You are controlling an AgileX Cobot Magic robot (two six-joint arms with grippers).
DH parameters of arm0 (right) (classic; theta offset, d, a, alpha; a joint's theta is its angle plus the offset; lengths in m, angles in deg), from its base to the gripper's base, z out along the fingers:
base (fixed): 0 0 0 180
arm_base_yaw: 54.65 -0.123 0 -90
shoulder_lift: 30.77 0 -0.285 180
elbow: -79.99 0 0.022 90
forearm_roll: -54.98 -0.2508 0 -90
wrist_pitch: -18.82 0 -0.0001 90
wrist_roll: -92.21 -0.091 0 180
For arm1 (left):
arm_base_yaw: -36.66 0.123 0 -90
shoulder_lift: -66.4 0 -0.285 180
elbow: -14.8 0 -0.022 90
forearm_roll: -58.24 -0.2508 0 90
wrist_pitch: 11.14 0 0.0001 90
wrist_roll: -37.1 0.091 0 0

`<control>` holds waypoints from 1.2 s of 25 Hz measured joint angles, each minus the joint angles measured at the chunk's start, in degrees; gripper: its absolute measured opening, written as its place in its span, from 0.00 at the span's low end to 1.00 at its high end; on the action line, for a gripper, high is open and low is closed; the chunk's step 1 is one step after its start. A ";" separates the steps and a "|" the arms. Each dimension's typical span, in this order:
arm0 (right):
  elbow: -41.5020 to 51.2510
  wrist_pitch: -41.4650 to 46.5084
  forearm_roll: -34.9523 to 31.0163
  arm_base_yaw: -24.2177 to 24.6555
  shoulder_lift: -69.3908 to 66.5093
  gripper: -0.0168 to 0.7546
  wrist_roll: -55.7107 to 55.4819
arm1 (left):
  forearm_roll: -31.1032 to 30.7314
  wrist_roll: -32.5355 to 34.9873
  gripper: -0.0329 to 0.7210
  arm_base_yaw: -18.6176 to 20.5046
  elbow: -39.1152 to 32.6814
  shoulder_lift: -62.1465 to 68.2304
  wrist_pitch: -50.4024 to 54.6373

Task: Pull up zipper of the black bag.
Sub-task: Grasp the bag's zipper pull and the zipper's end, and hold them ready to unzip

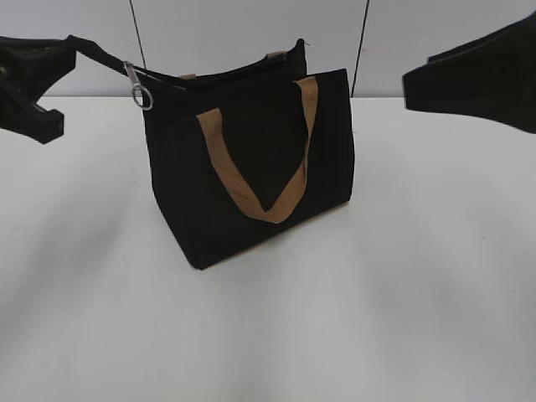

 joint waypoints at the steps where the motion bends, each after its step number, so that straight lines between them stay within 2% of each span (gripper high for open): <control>1: -0.71 -0.68 0.42 -1.83 -1.66 0.47 0.05 | 0.00 -1.15 0.06 0.00 0.47 0.00 0.12; 6: -4.79 -5.81 3.18 -10.79 -10.43 0.47 0.05 | 0.00 -5.18 0.06 0.00 1.57 0.00 0.57; 13: -13.61 -9.82 3.90 -17.80 -24.00 0.47 -0.27 | -0.04 -8.38 0.06 0.00 1.61 0.00 0.73; 25: -29.56 -11.80 3.97 -25.11 -41.63 0.47 0.47 | -0.06 -9.59 0.06 0.00 1.92 0.00 0.86; 30: -33.67 -12.85 3.97 -26.05 -46.16 0.47 0.46 | -0.06 -9.59 0.06 0.00 1.92 0.00 0.68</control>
